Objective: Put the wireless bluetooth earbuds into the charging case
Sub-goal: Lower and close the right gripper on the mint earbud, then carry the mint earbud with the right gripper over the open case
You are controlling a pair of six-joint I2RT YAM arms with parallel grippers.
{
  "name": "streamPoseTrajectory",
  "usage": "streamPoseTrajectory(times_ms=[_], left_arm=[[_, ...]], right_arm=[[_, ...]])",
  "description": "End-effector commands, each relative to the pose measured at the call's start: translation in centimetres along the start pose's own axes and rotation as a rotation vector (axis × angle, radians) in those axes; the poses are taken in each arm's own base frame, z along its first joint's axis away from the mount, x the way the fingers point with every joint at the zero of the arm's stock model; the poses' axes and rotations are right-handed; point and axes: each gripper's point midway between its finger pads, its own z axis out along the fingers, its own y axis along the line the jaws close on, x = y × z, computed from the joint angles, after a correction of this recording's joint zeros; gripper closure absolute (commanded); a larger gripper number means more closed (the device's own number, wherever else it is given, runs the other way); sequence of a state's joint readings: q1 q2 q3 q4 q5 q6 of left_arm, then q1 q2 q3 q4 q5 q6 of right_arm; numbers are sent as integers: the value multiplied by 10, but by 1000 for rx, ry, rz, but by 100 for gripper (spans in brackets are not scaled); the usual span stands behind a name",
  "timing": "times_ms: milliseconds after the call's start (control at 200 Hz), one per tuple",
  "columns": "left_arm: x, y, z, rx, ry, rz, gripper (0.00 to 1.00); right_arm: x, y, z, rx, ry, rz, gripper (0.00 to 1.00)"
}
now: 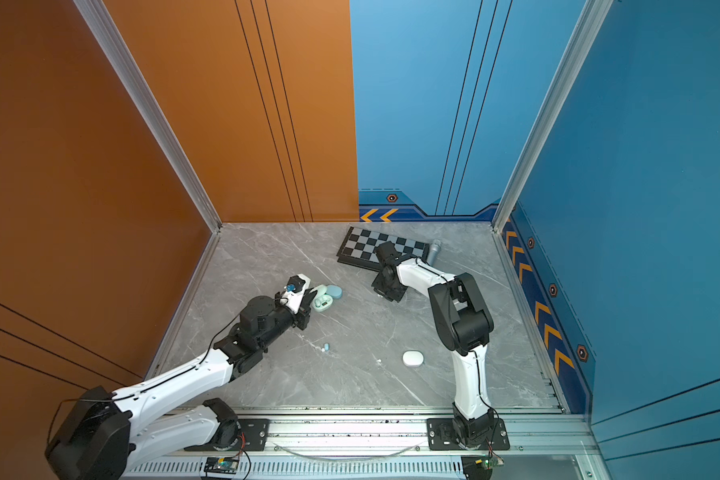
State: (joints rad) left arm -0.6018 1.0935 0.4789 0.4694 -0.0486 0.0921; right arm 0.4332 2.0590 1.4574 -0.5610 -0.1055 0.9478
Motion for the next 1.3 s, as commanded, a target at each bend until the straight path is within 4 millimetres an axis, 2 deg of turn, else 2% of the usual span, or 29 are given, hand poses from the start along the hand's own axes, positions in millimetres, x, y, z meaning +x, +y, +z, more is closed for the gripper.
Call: streamPoseTrajectory(times_ms=[0, 360, 606, 631, 771, 896, 1121, 1291], left_arm=[[-8, 4, 2, -10, -14, -3, 100], [-9, 6, 2, -13, -16, -3, 100], [-5, 2, 6, 5, 1, -3, 100], [-4, 2, 7, 6, 3, -3, 100], [-1, -3, 17, 36, 14, 15, 100], [2, -12, 31, 84, 18, 25, 100], [0, -30, 57, 176, 9, 27, 100], [-5, -45, 68, 255, -6, 32, 100]], right_arm=[[8, -12, 16, 60, 21, 6, 78], [4, -8, 19, 59, 17, -31, 84], [-3, 0, -3, 48, -12, -117, 86], [-6, 7, -18, 23, -32, -132, 85], [-6, 13, -46, 3, -49, -215, 86], [2, 16, -68, -13, -28, -308, 85], [34, 23, -105, -97, 51, -484, 85], [64, 34, -136, -210, 79, -604, 85]])
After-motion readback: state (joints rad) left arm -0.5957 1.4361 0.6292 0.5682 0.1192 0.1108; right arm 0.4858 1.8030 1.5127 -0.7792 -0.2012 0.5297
